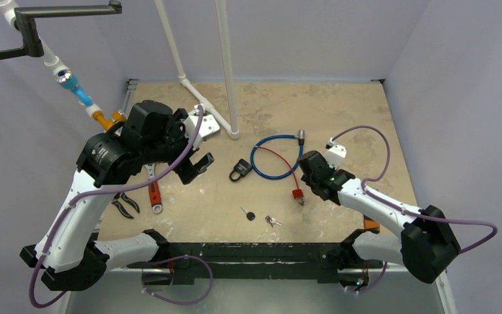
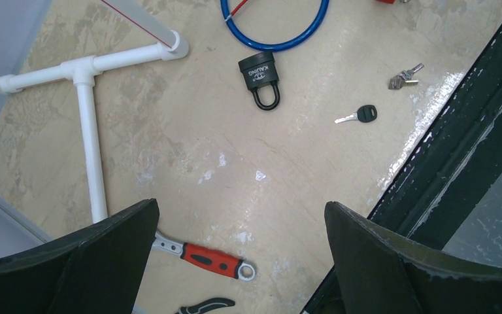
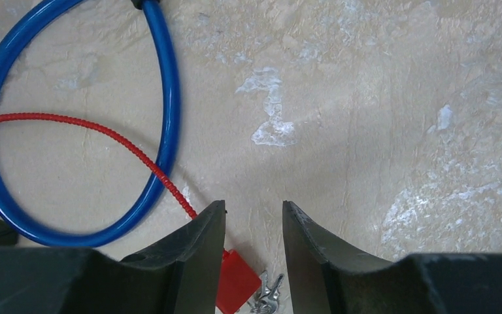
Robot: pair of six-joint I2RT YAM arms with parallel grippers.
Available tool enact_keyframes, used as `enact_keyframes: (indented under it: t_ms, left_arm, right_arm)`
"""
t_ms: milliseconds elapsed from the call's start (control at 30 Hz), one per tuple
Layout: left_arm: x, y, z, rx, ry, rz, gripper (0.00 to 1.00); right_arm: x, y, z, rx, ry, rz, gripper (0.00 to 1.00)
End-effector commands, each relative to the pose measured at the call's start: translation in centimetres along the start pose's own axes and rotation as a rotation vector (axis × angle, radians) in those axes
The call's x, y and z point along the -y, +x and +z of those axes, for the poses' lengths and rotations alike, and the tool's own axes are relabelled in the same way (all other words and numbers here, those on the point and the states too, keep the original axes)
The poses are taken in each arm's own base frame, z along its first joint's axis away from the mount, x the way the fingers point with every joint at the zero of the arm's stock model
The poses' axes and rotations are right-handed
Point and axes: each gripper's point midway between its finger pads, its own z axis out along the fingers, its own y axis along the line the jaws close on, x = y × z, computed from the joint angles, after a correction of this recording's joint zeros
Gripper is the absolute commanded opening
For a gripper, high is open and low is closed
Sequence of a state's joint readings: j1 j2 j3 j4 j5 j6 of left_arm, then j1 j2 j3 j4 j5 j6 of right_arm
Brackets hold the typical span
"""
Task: Unlock with the key
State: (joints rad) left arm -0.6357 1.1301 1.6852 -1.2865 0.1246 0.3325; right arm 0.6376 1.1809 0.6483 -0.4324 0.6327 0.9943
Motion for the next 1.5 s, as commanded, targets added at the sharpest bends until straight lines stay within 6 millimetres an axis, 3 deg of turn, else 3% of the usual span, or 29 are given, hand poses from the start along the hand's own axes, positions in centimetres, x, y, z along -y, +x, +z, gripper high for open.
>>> enact_keyframes:
  t_ms: [0,167,300,400,567,800,933,1000,1100,1233,1333,1467]
  left_arm:
    - [0.0,-0.3,-0.1,0.033,-0.006,0.003,1.00]
    - [0.1,0.2,0.6,0.012,-0.001,-0.012,1.00]
    - [0.3,1.0,1.5,-0.033,0.019,-0.024,1.00]
    - [0.6,1.5,2.1,-0.059,0.034,-0.029,1.00]
    - [0.9,1.9,2.5,-0.077,0.054,-0.032,1.00]
    - [0.5,2.2,2.3,-0.078,0.029,-0.017,1.00]
    - [0.5,2.3,2.2,-0.076,0.027,-0.015,1.00]
    - [0.6,2.4,2.3,-0.077,0.027,-0.014,1.00]
    - [0.8,3.0,2.6,-0.090,0.035,-0.014,1.00]
    - [1.2,3.7,3.1,-0.113,0.056,-0.017,1.00]
    - [1.6,4.4,3.4,-0.131,0.073,-0.012,1.00]
    - [1.7,5.3,3.7,-0.156,0.074,-0.007,1.00]
  right_arm:
    - [-2.4,-1.8,-0.4,0.029,-0.080,-0.018,0.36]
    - [-5.7,-0.5,-1.6,-0.040,-0.235,-0.150,0.48]
    - [-8.5,2.7,-4.1,-0.077,-0.376,-0.247,0.51]
    - [-8.6,5.6,-4.4,-0.158,-0.388,-0.251,0.48]
    - [-7.7,8.5,-4.0,-0.247,-0.400,-0.192,0.42]
    - [-4.5,7.1,-2.1,-0.193,-0.222,-0.124,0.43]
    - [-2.5,4.9,-1.2,-0.148,-0.126,-0.098,0.44]
    - [-2.6,3.9,-1.4,-0.123,-0.133,-0.108,0.45]
    - [-5.5,3.6,-3.2,-0.117,-0.309,-0.228,0.47]
    - [-9.3,6.4,-7.3,-0.142,-0.519,-0.415,0.51]
    - [-10.7,9.0,-9.7,-0.182,-0.625,-0.521,0.53]
    - [-11.4,11.8,-11.2,-0.223,-0.698,-0.608,0.54]
